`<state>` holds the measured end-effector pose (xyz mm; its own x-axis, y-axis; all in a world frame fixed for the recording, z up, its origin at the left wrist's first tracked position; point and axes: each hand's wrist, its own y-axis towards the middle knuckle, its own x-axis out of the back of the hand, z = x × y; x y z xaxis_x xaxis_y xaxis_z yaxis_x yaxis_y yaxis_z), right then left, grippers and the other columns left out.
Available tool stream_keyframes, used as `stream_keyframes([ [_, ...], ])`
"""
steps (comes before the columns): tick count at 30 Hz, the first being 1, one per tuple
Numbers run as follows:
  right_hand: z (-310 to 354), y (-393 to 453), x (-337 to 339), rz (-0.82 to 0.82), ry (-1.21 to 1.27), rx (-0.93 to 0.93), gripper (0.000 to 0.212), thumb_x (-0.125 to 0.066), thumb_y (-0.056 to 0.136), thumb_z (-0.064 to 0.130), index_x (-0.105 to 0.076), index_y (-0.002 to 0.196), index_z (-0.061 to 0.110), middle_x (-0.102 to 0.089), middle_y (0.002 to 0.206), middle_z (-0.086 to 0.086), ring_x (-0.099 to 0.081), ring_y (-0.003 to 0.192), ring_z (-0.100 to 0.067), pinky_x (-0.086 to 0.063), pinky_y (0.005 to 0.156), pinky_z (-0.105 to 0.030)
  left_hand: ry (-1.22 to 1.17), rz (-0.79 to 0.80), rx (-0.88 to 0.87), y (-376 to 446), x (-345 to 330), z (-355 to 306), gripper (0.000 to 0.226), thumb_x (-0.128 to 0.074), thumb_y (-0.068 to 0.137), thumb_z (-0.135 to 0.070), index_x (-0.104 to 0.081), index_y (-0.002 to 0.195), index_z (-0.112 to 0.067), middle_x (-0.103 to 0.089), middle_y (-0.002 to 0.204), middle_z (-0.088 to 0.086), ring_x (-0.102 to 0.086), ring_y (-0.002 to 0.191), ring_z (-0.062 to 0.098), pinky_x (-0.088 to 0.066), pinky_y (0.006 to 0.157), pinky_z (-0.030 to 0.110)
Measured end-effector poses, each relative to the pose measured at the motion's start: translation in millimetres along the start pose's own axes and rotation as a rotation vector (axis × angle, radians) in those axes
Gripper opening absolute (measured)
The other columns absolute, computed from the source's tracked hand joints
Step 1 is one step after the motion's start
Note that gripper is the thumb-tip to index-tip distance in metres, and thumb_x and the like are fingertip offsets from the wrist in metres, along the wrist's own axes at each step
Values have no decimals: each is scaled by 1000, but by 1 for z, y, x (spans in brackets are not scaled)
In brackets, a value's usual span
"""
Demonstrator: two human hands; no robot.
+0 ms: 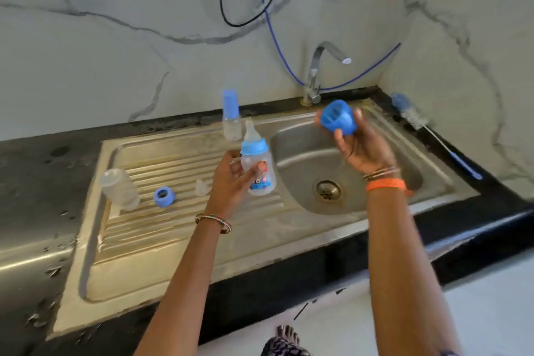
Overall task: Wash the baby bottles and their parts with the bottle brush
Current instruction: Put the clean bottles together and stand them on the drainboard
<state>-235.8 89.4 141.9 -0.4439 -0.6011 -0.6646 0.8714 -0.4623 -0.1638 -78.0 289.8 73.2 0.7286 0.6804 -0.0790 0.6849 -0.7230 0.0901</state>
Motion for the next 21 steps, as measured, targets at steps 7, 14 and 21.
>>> stream_keyframes([
  [7,-35,66,83,-392,-1052,-322,17,-75,77,7,-60,86,10,-62,95,-12,-63,81,-22,-59,70,-38,-8,-3,72,53,-54,10,52,-78,55,-48,-60,99,-30,-69,84,-1,-64,73,5,-51,65,17],
  [14,-38,73,120,-508,-797,-264,8,-65,85,5,-65,90,11,-65,87,-14,-61,81,-30,-54,61,-29,-21,-9,142,87,-80,15,48,-74,61,-49,-64,99,-22,-66,78,-11,-61,75,8,-50,72,31],
  [21,32,91,51,-230,-318,217,14,-66,86,11,-56,92,19,-61,100,-5,-63,85,-19,-55,66,-29,36,-34,157,93,-90,4,38,-73,71,-40,-66,98,-13,-65,73,-9,-60,70,10,-49,66,30],
])
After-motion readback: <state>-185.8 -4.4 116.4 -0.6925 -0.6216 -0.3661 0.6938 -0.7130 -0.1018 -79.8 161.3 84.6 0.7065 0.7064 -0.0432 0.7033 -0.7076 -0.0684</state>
